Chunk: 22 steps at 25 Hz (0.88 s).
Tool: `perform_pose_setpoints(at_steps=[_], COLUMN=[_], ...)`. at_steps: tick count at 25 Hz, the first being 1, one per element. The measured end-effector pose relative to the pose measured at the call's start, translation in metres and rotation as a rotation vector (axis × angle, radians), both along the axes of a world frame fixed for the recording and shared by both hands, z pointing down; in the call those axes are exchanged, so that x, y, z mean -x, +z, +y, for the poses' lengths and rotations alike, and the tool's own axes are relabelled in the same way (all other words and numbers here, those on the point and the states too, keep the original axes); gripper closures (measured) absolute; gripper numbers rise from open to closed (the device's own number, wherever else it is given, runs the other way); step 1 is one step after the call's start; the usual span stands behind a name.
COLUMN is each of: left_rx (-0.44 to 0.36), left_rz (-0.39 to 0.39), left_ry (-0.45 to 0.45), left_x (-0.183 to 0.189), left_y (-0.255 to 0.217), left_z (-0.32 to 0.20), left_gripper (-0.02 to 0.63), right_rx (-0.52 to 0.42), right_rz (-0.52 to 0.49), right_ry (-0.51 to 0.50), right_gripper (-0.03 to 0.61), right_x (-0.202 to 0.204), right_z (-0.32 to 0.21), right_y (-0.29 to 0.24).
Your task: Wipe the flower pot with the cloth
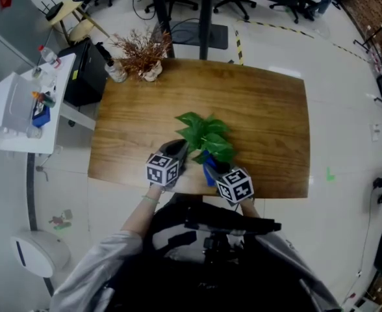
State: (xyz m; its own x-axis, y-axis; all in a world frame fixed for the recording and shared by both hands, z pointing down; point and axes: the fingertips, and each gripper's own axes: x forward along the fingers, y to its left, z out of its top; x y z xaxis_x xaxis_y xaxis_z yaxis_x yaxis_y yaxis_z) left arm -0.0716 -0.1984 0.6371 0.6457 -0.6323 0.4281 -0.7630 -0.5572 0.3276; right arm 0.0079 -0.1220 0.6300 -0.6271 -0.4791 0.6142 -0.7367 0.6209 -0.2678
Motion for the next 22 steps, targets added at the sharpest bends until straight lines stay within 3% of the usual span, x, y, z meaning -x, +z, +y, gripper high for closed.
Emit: perform_pose_setpoints(at_steps=[8,16,22], left_rx=[0.003,-0.016,-0.042], left_rz=[-0.006,-0.012,0.022], left_ry=[-0.018,-0.022,-0.082], left_x=[0.001,-0.007,-0.007], left_y=[0.001,-0.007,-0.025], left_z=[0.019,0.047,0.069], left_gripper=[0.575,0.576,0.575], right_rx=[0.021,0.012,-0.013], right_rz=[-0.083,-0.125,-0.137], right_ry=[0.146,0.202,0.232], right_gripper=[0.502,0.503,0.503], right_x=[-0.021,-0.034,-0.049], right_z=[0.007,0.021,0.038], right_y=[-0.009,-0.019,-0.028])
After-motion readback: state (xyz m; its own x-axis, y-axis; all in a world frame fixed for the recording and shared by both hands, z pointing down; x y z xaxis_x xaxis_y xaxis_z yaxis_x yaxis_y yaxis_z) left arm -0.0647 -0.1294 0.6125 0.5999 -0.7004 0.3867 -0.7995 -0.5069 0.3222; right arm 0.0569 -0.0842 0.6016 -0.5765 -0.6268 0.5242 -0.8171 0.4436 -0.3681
